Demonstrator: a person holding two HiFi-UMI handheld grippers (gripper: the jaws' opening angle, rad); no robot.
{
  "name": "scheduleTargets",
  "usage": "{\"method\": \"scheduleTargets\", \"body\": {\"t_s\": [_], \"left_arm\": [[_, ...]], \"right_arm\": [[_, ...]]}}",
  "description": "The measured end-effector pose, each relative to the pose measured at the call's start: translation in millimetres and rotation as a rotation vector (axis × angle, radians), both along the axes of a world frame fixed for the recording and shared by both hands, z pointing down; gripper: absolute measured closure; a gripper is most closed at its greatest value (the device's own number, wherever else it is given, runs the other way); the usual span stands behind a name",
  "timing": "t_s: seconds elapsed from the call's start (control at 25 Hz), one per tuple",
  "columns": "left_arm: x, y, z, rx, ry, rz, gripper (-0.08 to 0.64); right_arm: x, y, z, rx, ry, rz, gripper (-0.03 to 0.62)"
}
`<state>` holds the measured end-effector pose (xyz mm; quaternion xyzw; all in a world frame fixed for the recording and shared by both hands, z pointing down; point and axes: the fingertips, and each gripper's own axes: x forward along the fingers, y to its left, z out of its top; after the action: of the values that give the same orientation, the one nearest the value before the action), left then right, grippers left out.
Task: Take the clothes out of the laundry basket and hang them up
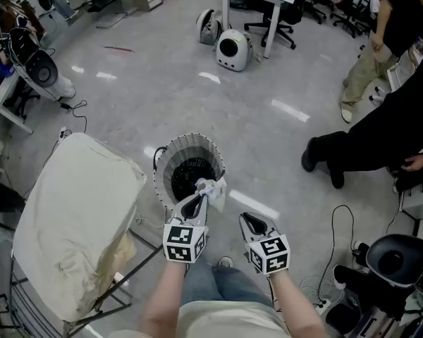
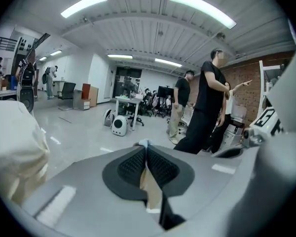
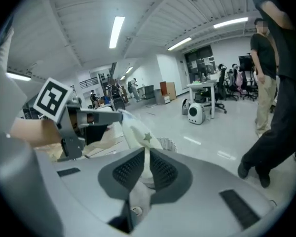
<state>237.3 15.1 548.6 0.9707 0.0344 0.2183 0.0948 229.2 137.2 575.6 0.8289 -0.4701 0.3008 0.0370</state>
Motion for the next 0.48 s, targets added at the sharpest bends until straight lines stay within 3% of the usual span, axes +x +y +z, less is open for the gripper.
{"method": "scheduleTargets", "body": {"t_s": [0.2,0.36,0.48], "left_arm": [[-32.6,-1.0,-71.0,-0.019,0.091,0.0,0.538],[-68.2,-6.2,-117.6,-0.022,0.166,-0.011,0.537],[-104.7,-11.0,-145.4,-0.025,0.219,-0.003,0.537]], "right_arm": [[-45.7,-31.7,-11.5,-0.002,0.007,-0.159,0.449],[-98.9,-64.9,-12.5,-0.068,0.033,-0.328,0.284],[-124.2,-77.4,-18.1,-0.107,0.114,-0.312,0.295]]}}
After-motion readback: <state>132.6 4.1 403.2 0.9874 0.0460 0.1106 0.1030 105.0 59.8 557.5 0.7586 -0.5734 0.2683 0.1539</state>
